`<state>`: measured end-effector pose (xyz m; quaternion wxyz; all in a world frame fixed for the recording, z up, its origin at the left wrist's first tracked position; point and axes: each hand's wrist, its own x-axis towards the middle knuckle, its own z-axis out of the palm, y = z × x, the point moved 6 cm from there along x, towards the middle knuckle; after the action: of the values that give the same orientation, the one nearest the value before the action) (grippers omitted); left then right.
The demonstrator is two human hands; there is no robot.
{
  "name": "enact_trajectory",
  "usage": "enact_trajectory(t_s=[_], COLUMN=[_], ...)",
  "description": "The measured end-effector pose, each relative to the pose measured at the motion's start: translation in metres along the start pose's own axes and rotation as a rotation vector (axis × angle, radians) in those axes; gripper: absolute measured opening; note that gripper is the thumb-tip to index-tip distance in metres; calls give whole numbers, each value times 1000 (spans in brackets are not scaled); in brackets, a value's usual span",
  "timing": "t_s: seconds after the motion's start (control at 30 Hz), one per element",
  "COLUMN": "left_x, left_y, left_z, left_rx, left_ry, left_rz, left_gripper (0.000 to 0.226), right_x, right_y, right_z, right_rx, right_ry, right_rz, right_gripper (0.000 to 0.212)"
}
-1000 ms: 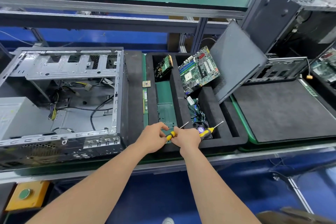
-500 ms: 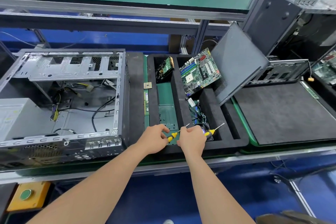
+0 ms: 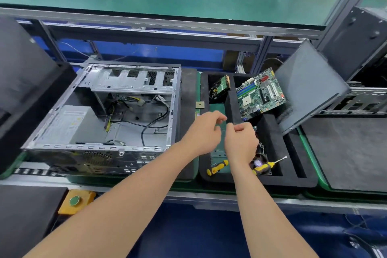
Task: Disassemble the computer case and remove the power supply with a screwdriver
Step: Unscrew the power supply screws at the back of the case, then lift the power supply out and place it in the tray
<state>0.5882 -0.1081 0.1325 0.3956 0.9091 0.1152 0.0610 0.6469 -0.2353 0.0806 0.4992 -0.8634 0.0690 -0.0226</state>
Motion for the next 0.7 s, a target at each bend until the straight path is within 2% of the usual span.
enact_trajectory(t_s=[0.17, 0.37, 0.5, 0.63, 0.7], left_x=[-14, -50, -73, -92, -99], left_y=[-7, -65, -115, -161, -184], left_z=[-77, -164, -210, -247, -264], left_rx=[30, -8, -5, 6, 92], left_ry=[143, 275, 312, 344, 368], left_rz=[-6, -105, -154, -183, -208], left_gripper=[43, 41, 39, 43, 48], right_x=[-23, -77, -118, -154, -168], right_y=[-80, -147, -173, -183, -184], right_z=[30, 83, 122, 171, 198], right_rx=[83, 128, 138, 130, 114], right_ry=[-79, -185, -248, -426, -516], right_rz=[-151, -271, -286, -233, -198], right_gripper=[15, 14, 19, 16, 16])
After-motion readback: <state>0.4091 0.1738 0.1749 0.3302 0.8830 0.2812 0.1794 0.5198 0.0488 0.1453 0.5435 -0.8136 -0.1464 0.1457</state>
